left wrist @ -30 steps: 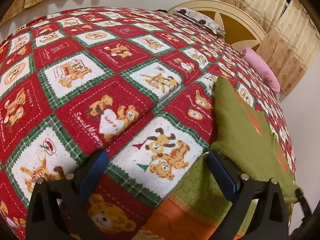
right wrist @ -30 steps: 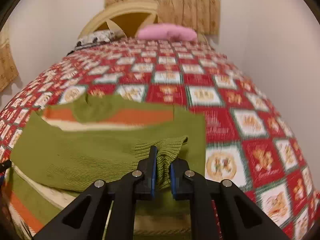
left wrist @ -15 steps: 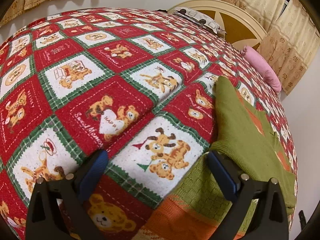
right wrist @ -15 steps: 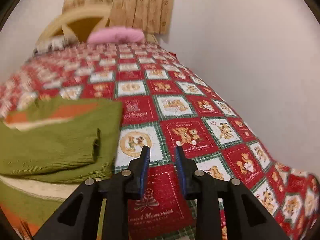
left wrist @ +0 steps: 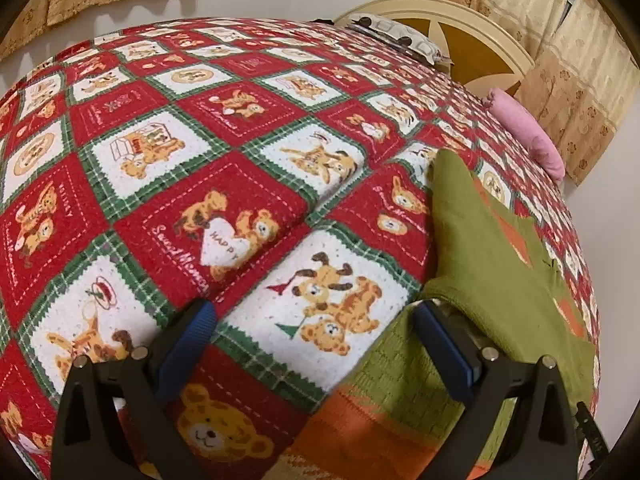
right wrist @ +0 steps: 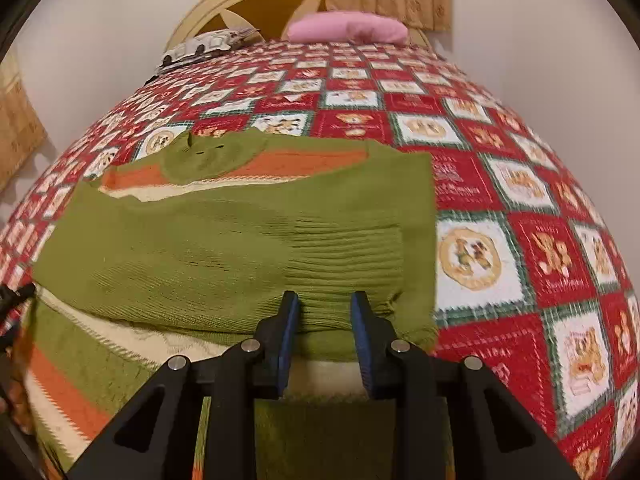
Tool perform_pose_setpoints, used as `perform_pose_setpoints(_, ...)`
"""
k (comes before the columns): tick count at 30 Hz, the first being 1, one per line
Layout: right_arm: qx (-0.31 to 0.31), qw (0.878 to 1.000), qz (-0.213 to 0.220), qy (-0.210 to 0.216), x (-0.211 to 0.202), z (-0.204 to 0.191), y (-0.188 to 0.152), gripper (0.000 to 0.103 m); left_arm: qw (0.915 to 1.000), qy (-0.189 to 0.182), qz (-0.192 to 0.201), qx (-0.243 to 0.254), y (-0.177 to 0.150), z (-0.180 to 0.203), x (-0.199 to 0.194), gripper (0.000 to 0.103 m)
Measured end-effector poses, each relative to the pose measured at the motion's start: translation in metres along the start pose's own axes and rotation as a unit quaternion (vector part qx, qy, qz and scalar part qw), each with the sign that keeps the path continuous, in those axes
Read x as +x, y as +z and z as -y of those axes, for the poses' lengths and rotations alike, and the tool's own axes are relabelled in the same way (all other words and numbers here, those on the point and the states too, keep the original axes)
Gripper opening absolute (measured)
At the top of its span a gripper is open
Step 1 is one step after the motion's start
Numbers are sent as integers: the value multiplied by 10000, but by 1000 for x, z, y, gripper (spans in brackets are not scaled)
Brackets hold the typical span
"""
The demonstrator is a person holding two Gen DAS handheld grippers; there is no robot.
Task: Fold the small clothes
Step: 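Move both tools to the ribbed hem and grasp it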
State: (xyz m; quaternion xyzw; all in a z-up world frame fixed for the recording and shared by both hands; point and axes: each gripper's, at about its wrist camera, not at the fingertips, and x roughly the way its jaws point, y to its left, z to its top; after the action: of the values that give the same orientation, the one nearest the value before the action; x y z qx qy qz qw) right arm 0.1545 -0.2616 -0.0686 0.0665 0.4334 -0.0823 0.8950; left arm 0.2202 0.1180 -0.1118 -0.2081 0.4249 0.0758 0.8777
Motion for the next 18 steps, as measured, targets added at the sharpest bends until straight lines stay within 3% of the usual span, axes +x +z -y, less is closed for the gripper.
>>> perform_pose_setpoints(2, 29, 9997, -190, -118, -12, 5, -5, 28, 10000, -11, -32, 59, -1, -1, -2, 102)
perform_pose_setpoints(5, -118, 9996, 93, -229, -53, 13, -28, 31, 9990, -20, -176, 419, -7, -1, -8, 102)
perform_pose_setpoints(8, -209, 9986, 469, -154, -97, 26, -62, 53, 9954, -201, -213, 909, -18, -6, -23, 102)
perform_pose_setpoints(9, -187, 9983, 544, -94, -110, 32, -74, 54, 9942, -261, -215, 1022, -21, -7, -27, 102)
perform_pose_setpoints(13, -95, 9981, 596, 70, -146, 50, -120, 54, 9819, -590, -168, 1793, -41, -22, -62, 102)
perform_pose_setpoints(18, 175, 9986, 401, 281, -169, 65, -162, 54, 9593, -973, -138, 2647, -71, -45, -108, 102)
